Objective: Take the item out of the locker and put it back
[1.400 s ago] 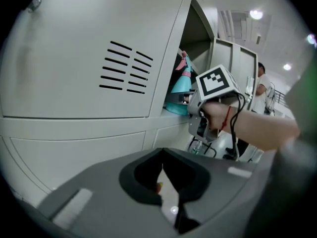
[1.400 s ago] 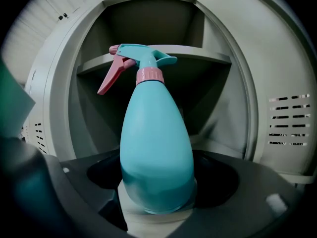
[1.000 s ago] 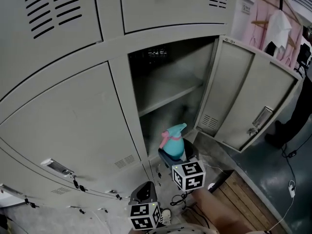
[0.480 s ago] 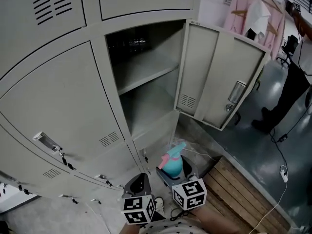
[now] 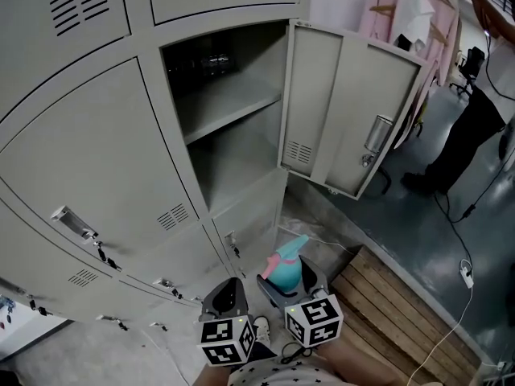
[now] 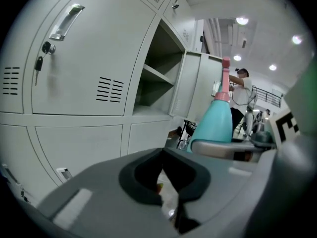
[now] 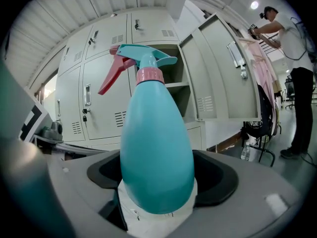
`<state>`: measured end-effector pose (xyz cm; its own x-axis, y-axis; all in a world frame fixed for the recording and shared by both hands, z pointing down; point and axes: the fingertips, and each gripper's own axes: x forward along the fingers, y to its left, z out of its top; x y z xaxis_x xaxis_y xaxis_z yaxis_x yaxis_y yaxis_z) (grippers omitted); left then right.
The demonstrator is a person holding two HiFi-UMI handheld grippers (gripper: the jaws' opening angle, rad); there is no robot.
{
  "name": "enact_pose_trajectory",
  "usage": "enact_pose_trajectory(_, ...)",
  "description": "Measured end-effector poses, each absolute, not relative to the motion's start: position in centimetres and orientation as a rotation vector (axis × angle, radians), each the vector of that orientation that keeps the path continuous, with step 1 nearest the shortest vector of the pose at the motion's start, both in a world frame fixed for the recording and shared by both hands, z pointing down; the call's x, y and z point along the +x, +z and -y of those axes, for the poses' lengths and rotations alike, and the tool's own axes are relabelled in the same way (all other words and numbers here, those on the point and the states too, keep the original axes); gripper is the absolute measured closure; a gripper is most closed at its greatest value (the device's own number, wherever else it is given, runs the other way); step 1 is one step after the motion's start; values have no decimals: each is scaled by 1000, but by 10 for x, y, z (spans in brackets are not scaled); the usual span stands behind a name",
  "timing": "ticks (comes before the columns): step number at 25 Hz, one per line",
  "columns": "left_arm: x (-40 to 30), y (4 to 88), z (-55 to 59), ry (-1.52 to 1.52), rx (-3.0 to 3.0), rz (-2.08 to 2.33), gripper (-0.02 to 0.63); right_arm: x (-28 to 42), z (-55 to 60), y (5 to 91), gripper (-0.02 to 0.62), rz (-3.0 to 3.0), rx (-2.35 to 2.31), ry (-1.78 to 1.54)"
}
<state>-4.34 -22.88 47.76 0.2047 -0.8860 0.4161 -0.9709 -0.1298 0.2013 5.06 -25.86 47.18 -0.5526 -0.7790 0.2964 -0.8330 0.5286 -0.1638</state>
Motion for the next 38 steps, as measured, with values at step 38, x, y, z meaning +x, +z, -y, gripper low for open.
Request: enact_pose_trajectory(38,-101,493,328,232,1983,1752,598,-66,518,443,175,2619,1435,260)
